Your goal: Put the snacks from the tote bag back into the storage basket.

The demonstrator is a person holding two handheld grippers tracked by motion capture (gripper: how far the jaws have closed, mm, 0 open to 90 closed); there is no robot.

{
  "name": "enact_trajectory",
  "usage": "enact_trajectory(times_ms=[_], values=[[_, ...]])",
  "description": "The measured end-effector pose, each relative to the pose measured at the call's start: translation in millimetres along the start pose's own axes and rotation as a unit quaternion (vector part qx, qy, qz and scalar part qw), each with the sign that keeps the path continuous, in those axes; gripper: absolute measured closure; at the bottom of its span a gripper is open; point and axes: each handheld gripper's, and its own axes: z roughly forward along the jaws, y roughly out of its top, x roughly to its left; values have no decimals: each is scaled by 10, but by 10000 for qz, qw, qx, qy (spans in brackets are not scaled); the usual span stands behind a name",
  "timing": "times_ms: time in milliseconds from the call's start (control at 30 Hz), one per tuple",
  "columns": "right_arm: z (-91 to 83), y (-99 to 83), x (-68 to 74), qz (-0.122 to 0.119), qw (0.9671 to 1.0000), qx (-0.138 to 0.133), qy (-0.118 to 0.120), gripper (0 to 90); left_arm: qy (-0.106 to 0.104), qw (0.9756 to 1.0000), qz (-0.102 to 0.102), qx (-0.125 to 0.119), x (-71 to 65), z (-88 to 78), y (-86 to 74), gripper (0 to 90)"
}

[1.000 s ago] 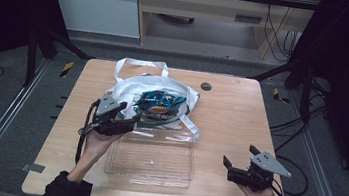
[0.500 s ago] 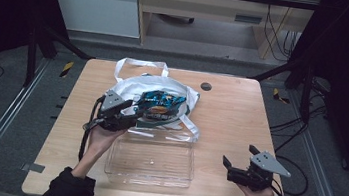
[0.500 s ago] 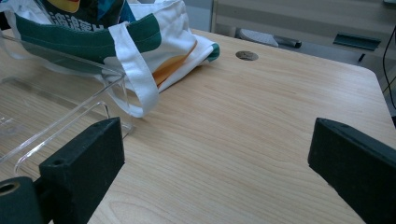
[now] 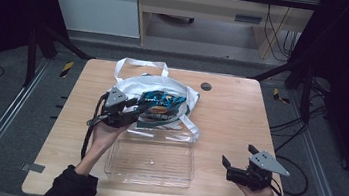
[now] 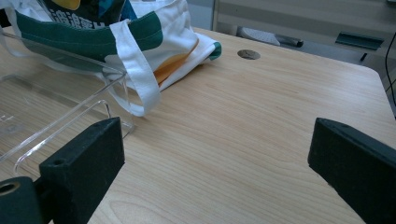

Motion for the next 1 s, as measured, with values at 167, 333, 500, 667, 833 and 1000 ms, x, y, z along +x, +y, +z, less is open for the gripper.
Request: enact_trajectory(times_ms=[167,333,500,667,833,1000], values=[[4,1,0,7,10000,2,11,40,-35,10000,-35,20,-3,24,-2,661],[4,1,-1,8,10000,3,14,40,-59,9999,-157,19,28,23,-2,767],[15,-4,-2,4,10000,21,50,40,4,9999,-102,-4,13,14,1,840],[10,-11,-3,-34,10000,50,54,40,-31,10000,-64,-65,-13,-17,-13,884],[-6,-24,0,-49,10000,57,59,42,-8,9997,-72,-218,-17,-77,-3,893],[-2,-28,2,-58,9999,70,64,42,-22,9988,-252,-423,23,-151,17,896]])
